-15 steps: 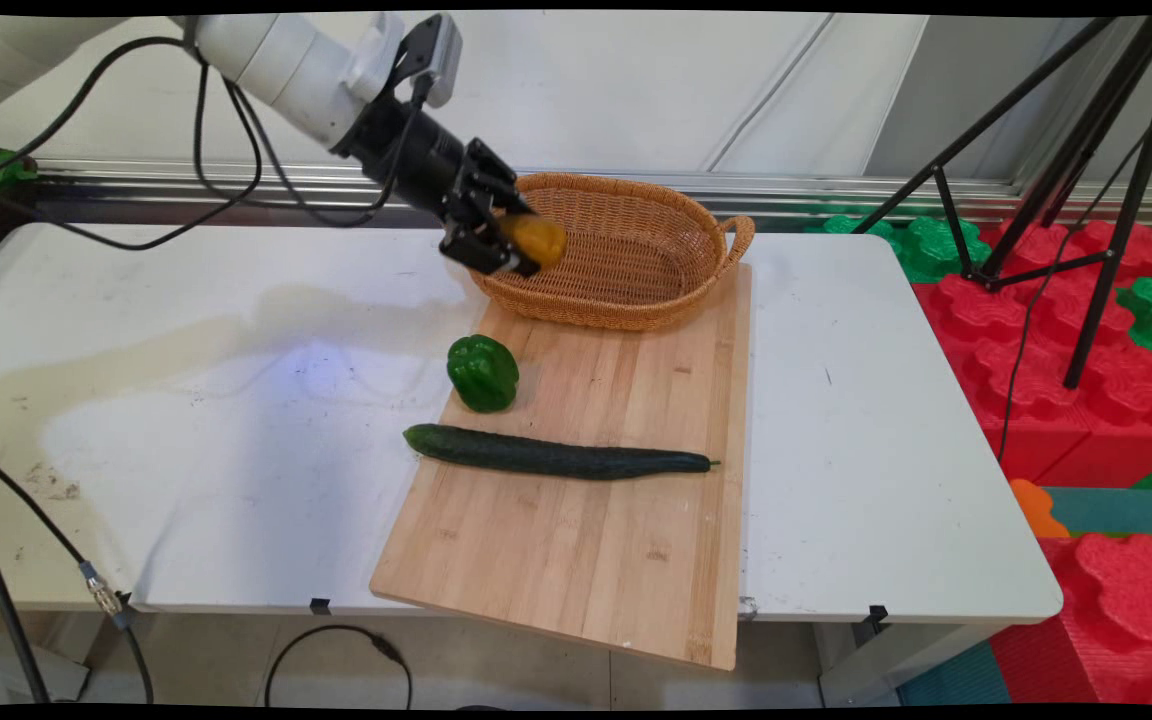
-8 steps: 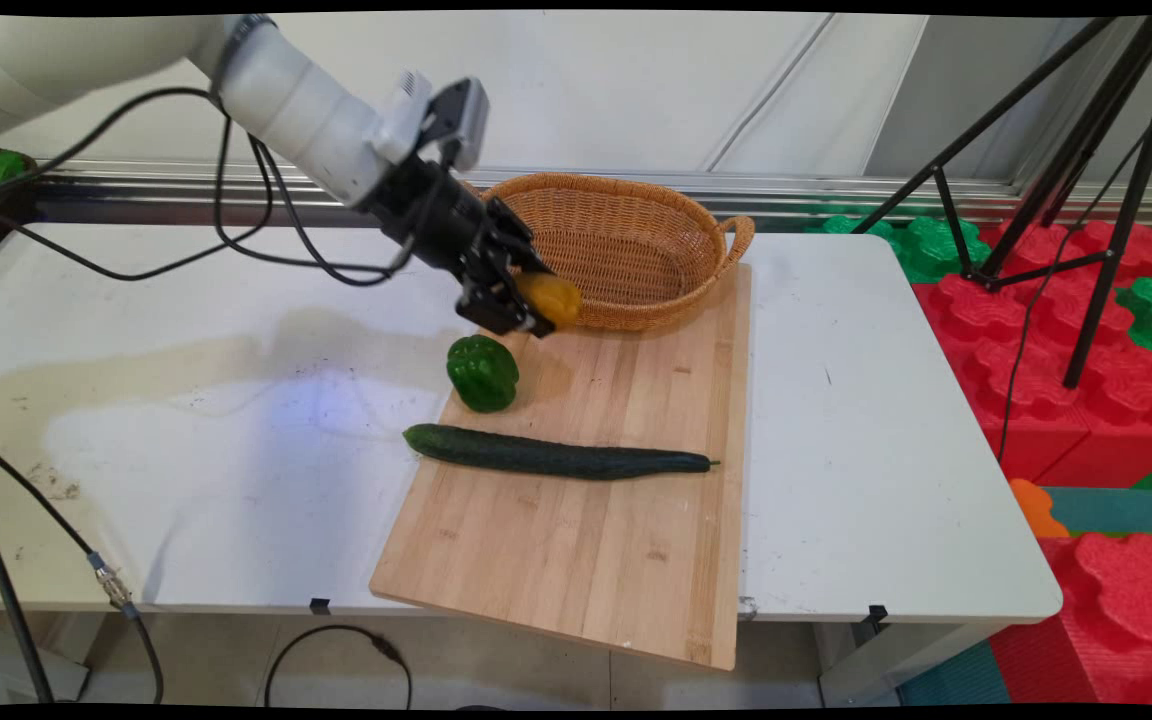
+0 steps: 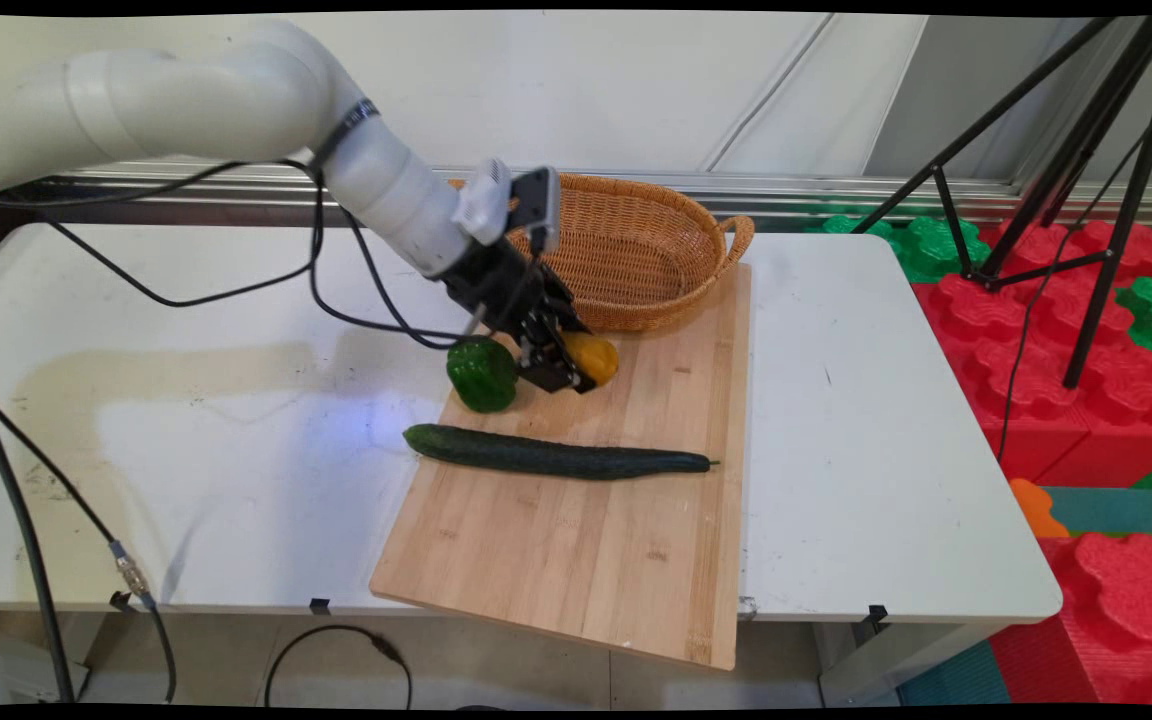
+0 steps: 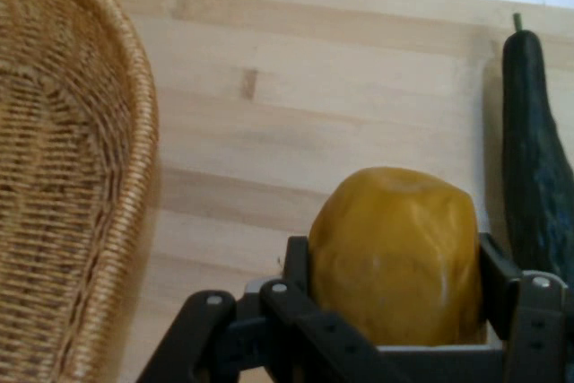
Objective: Place the picked object on the cutting board
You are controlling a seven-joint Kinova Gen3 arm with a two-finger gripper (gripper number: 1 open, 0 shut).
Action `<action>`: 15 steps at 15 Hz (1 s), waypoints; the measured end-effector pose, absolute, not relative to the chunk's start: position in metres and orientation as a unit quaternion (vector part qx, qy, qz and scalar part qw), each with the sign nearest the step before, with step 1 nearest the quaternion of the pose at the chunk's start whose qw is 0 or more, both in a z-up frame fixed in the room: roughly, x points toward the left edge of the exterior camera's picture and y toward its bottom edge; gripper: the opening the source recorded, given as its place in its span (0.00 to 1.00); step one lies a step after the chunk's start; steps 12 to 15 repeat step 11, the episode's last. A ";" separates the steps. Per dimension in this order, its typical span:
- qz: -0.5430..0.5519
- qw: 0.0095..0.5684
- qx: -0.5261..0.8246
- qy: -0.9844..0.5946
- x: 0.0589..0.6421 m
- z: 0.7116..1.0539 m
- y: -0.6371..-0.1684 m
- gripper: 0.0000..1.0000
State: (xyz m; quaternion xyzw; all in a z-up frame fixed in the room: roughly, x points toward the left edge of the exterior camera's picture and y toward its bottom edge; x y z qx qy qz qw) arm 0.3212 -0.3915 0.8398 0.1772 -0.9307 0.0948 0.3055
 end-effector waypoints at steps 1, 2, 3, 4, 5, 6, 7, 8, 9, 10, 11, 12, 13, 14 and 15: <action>0.093 0.302 0.180 -0.931 0.317 0.834 -0.393 0.00; 0.092 0.300 0.183 -0.932 0.315 0.830 -0.394 0.00; 0.090 0.296 0.186 -0.933 0.311 0.824 -0.395 0.00; 0.088 0.293 0.189 -0.933 0.308 0.818 -0.396 0.00; 0.086 0.291 0.192 -0.933 0.306 0.813 -0.396 0.00; 0.085 0.291 0.193 -0.933 0.304 0.810 -0.397 0.00; 0.085 0.291 0.195 -0.933 0.302 0.807 -0.398 0.00; 0.086 0.292 0.197 -0.932 0.299 0.804 -0.399 0.00; 0.086 0.293 0.199 -0.931 0.297 0.802 -0.400 1.00; 0.086 0.294 0.200 -0.931 0.295 0.800 -0.401 1.00; 0.086 0.295 0.201 -0.930 0.294 0.799 -0.402 1.00; 0.086 0.295 0.201 -0.930 0.294 0.799 -0.402 1.00; 0.086 0.295 0.201 -0.930 0.294 0.799 -0.402 1.00; 0.086 0.295 0.201 -0.930 0.294 0.799 -0.402 1.00; 0.086 0.295 0.201 -0.930 0.294 0.799 -0.402 1.00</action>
